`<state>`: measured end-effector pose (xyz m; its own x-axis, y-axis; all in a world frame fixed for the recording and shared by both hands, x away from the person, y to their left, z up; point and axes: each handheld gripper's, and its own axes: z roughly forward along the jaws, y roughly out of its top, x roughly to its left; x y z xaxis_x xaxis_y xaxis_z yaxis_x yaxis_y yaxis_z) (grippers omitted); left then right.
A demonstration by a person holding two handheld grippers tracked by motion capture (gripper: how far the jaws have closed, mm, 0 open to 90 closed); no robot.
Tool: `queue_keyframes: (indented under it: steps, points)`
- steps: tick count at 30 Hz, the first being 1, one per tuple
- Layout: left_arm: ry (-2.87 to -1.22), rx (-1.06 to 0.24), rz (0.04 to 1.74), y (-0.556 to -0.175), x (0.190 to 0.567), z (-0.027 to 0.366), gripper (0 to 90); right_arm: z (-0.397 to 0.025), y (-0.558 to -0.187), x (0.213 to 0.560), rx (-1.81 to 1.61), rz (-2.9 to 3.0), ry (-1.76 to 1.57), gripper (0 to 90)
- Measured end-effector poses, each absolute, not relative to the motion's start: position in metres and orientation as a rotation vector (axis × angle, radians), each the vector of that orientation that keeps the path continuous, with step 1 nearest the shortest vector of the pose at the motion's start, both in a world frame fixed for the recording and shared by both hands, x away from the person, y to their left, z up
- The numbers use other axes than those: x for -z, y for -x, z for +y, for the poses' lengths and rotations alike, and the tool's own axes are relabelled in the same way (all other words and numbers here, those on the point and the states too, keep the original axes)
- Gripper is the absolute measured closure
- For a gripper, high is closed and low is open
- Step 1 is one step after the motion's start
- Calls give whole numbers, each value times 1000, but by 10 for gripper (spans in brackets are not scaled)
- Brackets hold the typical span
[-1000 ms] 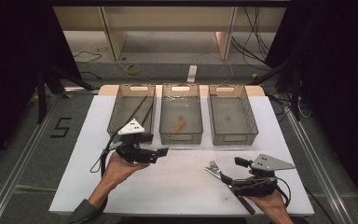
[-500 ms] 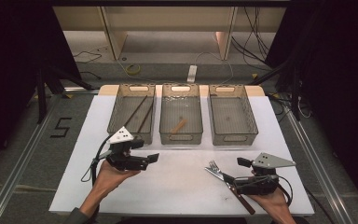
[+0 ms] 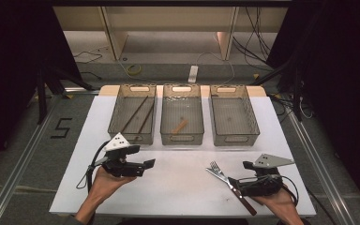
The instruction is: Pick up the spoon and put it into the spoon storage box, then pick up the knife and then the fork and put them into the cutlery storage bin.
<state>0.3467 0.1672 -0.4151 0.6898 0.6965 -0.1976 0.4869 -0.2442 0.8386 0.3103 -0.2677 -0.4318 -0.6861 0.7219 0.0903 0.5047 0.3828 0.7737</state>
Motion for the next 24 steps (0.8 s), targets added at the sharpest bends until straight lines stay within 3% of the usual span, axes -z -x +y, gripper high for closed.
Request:
queue_keyframes:
  steps: [17, 24]
  points:
    - [-1944, -305, 905, -334, 419, 165, 174, -271, -315, 437, -880, 2559, -1066, 220]
    - [-1943, -316, 905, -333, 419, 167, 173, -272, -319, 438, -730, 2635, -1020, 307]
